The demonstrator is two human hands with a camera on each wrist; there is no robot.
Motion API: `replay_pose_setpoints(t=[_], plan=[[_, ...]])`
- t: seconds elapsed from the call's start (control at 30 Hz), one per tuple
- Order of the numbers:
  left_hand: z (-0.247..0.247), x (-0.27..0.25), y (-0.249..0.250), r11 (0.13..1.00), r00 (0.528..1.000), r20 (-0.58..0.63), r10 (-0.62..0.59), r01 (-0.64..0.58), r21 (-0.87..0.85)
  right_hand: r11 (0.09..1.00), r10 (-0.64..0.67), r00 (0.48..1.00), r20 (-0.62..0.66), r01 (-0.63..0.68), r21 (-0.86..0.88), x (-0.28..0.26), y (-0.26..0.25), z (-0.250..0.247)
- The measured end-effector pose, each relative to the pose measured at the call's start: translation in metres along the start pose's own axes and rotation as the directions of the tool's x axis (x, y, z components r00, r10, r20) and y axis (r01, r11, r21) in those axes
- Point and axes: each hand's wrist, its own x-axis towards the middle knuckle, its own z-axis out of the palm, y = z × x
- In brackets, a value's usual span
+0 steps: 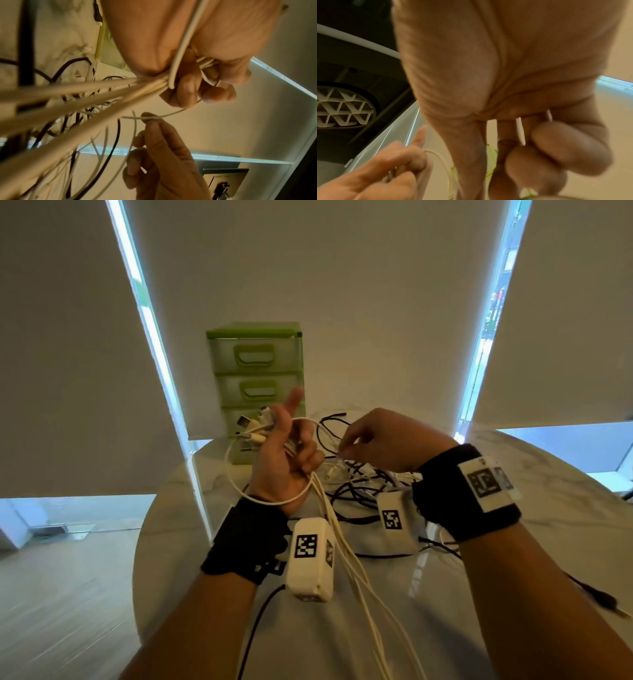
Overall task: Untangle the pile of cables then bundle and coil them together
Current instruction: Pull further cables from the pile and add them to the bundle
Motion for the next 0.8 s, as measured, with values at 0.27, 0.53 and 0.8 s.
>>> replay_pose_setpoints(t=[0.27,0.53,0.8], plan=[[0.008,-0.009,-0.029,0.8,0.975,-0.139,-0.176,0.224,0.557,0.905,-0.108,0.944,-0.313,0.224,0.362,0.001,0.007,-0.012],[0.002,-0.001,-0.023,0.857,0.946,-0.317,-0.06,0.212,0.471,0.997,0.041,0.99,0.132,-0.049,0.063,-0.003,0.007,-0.004],[-0.002,0.005,-0.011,0.95,0.96,-0.279,0.013,0.075,0.302,0.942,0.268,0.957,-0.111,-0.236,0.239,-0.01,0.045,-0.035]])
